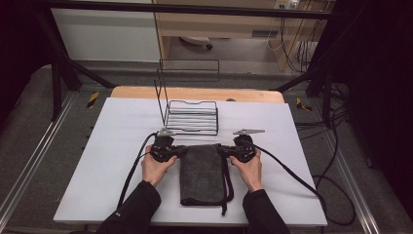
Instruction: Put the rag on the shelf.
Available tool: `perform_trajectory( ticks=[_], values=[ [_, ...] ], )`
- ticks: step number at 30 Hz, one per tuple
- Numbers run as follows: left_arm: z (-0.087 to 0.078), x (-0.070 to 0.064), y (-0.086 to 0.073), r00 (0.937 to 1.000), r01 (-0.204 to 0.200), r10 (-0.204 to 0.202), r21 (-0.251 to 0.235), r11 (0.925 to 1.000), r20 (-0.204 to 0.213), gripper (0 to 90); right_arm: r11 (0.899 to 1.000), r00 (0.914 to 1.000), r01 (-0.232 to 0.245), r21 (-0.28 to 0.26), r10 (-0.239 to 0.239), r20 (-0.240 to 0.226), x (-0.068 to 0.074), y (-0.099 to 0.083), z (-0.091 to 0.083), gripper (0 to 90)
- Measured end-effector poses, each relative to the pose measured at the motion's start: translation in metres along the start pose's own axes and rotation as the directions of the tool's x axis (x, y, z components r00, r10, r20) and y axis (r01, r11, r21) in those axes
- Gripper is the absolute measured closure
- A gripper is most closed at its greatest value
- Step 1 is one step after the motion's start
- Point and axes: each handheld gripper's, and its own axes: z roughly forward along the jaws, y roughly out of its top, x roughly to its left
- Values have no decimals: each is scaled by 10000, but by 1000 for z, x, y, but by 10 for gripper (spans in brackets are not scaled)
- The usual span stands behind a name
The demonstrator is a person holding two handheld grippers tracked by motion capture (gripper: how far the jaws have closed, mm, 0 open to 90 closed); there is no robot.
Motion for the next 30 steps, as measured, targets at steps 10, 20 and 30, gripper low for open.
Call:
perform_trajectory(
  ticks=[10,20,30],
  values=[
    [-17,-8,2,9997,-226,229,-371,9991,80,793,9972,9994,247,-700,-263,-217,12,0,-18,772],
    [-33,-18,5,9988,-492,496,-880,9949,25,793,9897,9981,508,-1335,-551,-293,22,-1,-35,772],
    [-52,-31,11,9958,-859,897,-1510,9848,187,793,9728,9945,955,-2111,-1025,-224,35,1,-58,773]
  ],
)
